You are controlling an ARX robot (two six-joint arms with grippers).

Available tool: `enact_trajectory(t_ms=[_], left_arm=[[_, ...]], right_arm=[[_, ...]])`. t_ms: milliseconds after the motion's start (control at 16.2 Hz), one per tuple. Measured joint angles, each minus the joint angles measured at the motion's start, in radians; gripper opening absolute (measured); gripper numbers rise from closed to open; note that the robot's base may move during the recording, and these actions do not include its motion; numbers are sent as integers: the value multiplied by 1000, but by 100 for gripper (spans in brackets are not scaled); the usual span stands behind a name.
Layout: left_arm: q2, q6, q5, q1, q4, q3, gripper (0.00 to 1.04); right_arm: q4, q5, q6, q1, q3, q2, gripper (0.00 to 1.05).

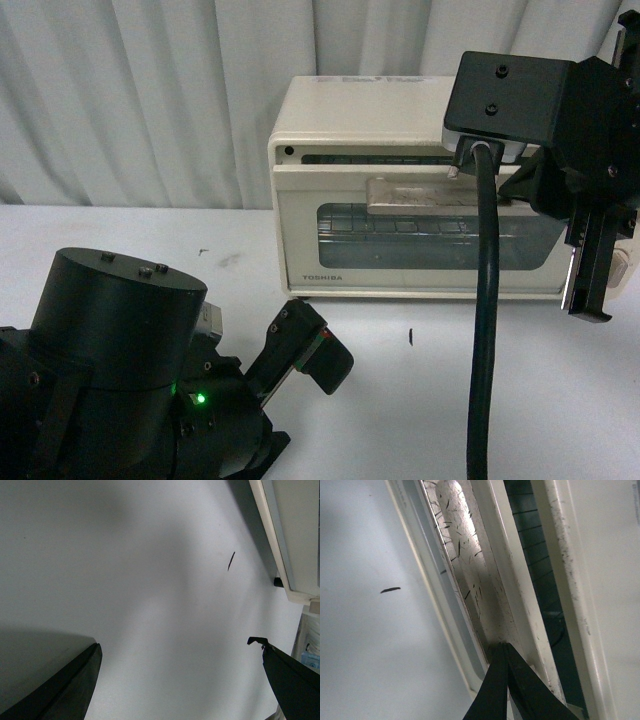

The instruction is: Open oven

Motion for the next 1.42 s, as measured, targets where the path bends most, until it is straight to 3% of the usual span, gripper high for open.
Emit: enact_trajectory(t_ms=[617,987,1111,1419], left_arm=[[0,16,7,-1,0,-2,98],[0,19,8,-6,0,-2,98],[0,19,8,-6,0,-2,98],[0,19,8,-6,0,-2,98]], right_arm=[[-293,-119,148,42,-9,-137,2],[-278,-144,160,43,35,-198,2],[-194,-139,188,42,74,-228,20],[-197,-136,211,42,91,-245,76]])
